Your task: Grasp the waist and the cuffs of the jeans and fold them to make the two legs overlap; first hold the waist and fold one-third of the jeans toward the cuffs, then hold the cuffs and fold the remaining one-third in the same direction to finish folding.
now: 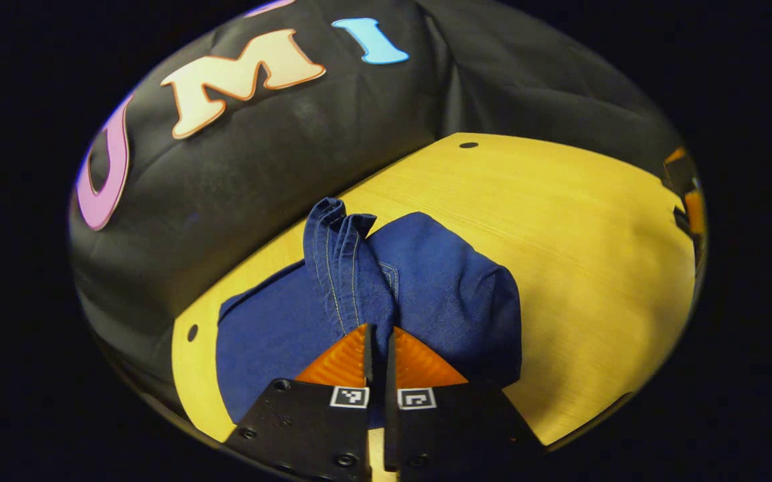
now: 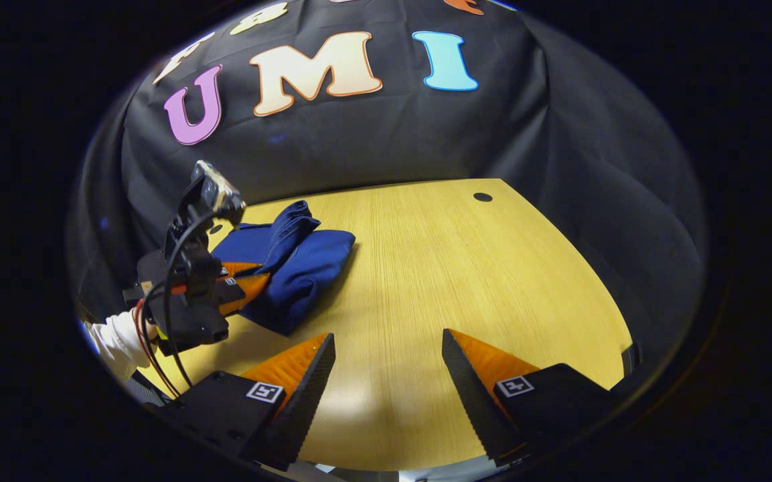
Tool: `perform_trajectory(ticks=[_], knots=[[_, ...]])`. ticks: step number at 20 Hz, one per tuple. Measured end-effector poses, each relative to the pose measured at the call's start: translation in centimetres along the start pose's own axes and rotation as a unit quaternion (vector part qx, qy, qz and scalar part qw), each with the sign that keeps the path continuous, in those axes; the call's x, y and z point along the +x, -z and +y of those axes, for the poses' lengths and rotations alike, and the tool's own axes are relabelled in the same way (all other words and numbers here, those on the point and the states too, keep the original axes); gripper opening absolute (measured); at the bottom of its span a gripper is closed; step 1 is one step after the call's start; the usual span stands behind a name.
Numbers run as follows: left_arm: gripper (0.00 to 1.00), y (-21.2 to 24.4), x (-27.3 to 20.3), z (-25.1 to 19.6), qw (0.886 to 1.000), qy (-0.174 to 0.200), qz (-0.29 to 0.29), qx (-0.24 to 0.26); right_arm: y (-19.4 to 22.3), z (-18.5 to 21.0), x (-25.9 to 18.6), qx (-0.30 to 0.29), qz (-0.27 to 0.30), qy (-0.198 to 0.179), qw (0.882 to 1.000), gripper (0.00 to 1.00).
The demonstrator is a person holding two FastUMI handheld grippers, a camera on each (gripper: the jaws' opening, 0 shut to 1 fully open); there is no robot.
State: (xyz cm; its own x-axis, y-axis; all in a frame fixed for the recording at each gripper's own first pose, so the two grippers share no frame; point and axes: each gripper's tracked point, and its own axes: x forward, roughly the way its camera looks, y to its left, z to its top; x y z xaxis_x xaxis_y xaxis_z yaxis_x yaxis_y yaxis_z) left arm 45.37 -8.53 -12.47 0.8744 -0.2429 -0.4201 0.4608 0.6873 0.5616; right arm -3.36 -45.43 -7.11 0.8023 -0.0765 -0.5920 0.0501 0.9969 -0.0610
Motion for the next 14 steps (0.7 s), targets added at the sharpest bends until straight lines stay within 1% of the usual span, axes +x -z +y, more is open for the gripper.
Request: perform_trajectory(ticks=[1, 3, 4, 5, 6, 7, 9, 10, 12, 13, 14], knots=[[0.07, 0.1, -0.5, -0.2, 1.000, -0.003, -0.006, 0.007, -0.2, -0.2, -0.3, 0.002, -0.004, -0.001, 1.000, 0.99], [0.44, -1.6, -2.5, -0.5, 0.999, -0.008, -0.035, 0.002, -0.8, -0.6, -1.0, 0.005, -0.013, -0.003, 1.000, 0.99], [0.63, -2.7, -3.9, -0.7, 0.999, -0.006, -0.050, -0.011, -1.0, -0.8, -1.2, 0.006, -0.017, -0.005, 1.000, 0.99], [0.81, -3.3, -5.0, -0.4, 0.998, -0.016, -0.063, -0.025, -1.3, -0.9, -1.6, 0.006, -0.021, -0.006, 1.000, 0.99], [1.00, -4.0, -6.6, 0.0, 0.996, -0.029, -0.075, -0.039, -1.6, -0.8, -1.9, 0.007, -0.025, -0.008, 1.000, 0.94], [0.95, -4.6, -8.1, 0.6, 0.994, -0.043, -0.085, -0.050, -1.9, -0.7, -2.3, 0.009, -0.030, -0.012, 0.999, 0.94], [0.95, -5.5, -11.1, 2.0, 0.989, -0.073, -0.103, -0.076, -2.5, -0.5, -2.7, 0.011, -0.042, -0.021, 0.999, 0.95], [0.95, -5.6, -12.6, 2.7, 0.986, -0.086, -0.110, -0.094, -2.9, -0.3, -2.7, 0.011, -0.047, -0.025, 0.998, 0.99], [0.95, -5.8, -15.1, 4.4, 0.976, -0.113, -0.125, -0.139, -3.8, 0.5, -3.0, 0.015, -0.059, -0.038, 0.997, 0.99], [0.95, -5.8, -16.0, 5.3, 0.971, -0.126, -0.129, -0.156, -4.3, 1.2, -3.1, 0.019, -0.066, -0.047, 0.997, 0.99], [0.95, -5.4, -16.9, 6.1, 0.966, -0.142, -0.131, -0.169, -4.9, 1.7, -3.1, 0.021, -0.072, -0.055, 0.996, 0.94]])
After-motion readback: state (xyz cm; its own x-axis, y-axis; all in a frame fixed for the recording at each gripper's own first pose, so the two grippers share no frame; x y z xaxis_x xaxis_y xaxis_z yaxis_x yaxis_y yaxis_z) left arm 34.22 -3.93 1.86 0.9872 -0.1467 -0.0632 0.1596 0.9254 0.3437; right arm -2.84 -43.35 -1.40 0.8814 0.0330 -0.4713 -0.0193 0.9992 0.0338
